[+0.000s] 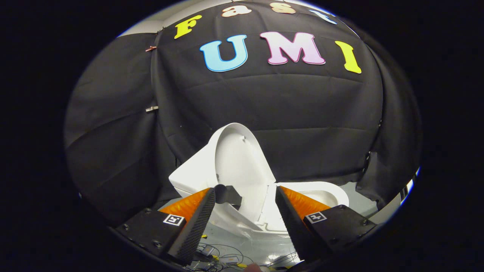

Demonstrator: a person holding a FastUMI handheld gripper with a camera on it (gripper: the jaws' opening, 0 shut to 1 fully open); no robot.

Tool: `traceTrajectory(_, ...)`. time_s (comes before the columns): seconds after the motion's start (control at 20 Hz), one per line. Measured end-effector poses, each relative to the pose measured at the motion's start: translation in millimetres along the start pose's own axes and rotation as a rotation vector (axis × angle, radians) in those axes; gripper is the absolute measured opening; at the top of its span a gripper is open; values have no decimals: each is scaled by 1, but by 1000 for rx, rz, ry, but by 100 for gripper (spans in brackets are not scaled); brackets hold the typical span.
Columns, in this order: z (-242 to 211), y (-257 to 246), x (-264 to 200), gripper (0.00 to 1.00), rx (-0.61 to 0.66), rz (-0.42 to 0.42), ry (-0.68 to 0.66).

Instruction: Open the toilet lid.

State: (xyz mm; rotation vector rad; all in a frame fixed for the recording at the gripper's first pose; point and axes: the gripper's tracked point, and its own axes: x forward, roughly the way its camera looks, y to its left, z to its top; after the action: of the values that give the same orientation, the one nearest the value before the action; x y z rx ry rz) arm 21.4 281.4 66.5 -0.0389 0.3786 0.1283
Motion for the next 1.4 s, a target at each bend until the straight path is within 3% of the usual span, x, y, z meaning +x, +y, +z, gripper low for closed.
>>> traceTrajectory(0.3,-12,-60,6,100,55,26,-33)
traceTrajectory(0.8,-51,-167,26,100,93,-90,-54)
traceTrajectory(1.4,-62,-225,32,100,37,-167,-153)
